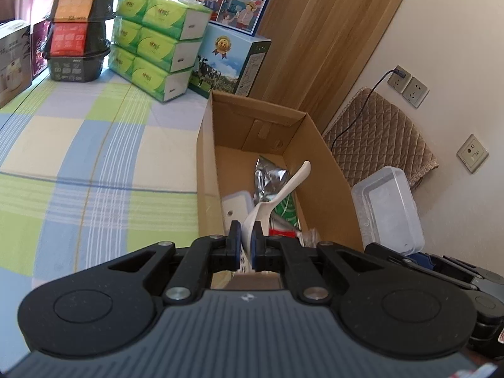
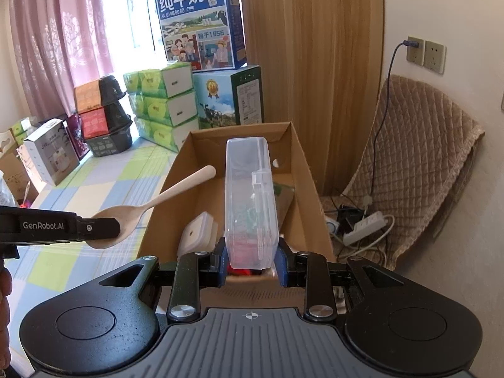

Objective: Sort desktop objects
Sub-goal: 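Lower the spoon and plastic box into the box and open both tools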

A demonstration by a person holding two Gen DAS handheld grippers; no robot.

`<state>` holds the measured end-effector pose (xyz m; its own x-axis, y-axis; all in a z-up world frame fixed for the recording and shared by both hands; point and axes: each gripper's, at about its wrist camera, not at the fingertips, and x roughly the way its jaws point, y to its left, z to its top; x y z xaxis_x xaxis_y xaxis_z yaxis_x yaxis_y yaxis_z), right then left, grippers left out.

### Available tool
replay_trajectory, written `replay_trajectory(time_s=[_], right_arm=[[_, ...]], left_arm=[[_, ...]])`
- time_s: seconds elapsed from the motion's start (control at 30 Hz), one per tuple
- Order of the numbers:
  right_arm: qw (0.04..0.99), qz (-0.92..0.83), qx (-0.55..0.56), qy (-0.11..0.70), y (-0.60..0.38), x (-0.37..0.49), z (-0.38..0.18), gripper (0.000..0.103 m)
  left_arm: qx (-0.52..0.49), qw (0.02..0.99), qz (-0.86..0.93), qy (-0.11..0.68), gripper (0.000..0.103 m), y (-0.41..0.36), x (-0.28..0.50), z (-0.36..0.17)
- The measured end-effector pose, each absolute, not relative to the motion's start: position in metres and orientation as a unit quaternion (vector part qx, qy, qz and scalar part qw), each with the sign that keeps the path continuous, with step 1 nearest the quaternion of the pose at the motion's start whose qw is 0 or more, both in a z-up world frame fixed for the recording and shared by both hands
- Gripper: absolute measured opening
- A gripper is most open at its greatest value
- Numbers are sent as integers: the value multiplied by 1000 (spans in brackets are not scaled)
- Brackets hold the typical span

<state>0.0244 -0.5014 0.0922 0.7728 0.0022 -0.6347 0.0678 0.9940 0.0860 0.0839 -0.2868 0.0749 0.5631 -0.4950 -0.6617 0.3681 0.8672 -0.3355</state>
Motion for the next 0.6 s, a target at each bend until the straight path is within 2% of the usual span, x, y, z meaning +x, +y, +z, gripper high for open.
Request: replay_trajectory(time_s=[0.6], right_arm=[[931,-14,38,363,-522,109,85,27]], left_arm=[[-66,880,-237,406,3,-327,147,69]])
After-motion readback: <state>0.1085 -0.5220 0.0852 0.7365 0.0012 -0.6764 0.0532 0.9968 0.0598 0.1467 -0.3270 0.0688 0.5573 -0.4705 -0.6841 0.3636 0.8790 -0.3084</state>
